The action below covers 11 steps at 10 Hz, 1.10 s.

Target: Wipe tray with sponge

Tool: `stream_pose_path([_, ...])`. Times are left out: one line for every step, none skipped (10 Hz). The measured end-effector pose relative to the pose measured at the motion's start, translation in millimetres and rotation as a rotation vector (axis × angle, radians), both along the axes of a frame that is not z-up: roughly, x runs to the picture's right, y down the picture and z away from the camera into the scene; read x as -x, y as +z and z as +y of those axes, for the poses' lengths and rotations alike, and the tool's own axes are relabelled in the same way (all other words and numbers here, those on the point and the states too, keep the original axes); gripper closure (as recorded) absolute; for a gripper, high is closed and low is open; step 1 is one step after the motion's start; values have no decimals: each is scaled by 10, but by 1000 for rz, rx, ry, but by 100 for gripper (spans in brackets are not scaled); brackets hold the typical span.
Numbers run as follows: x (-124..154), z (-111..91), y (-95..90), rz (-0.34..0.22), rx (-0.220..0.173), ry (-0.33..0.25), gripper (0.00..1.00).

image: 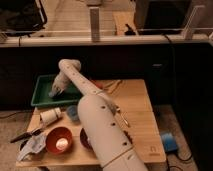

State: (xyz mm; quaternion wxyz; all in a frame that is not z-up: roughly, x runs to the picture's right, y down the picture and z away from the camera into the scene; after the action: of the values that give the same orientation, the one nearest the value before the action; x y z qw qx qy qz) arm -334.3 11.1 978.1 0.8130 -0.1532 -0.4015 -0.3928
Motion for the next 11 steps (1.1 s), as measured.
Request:
stream_pose_path([-20,69,-43,1,6,-6,100])
stream_pose_path([-54,109,-78,5,11,-7,100])
stream_pose_path([-140,152,-100,18,18,-6,100])
stream_pose_path([-219,176,-113,32,22,-3,100])
stream_pose_path([-277,192,-116,44,24,-2,100])
stream_pose_path([-404,216,-115,72,27,0,100])
stream_pose_path([-521,229,-112,99,29,4,100])
stream_pose_path([-632,236,-108,122,30,9,100])
stream_pose_path([-770,233,-97,152,30,15,100])
stream_pose_path([-930,218,-73,188,27,24,100])
stream_pose_path([-976,202,-59,205,24,26,100])
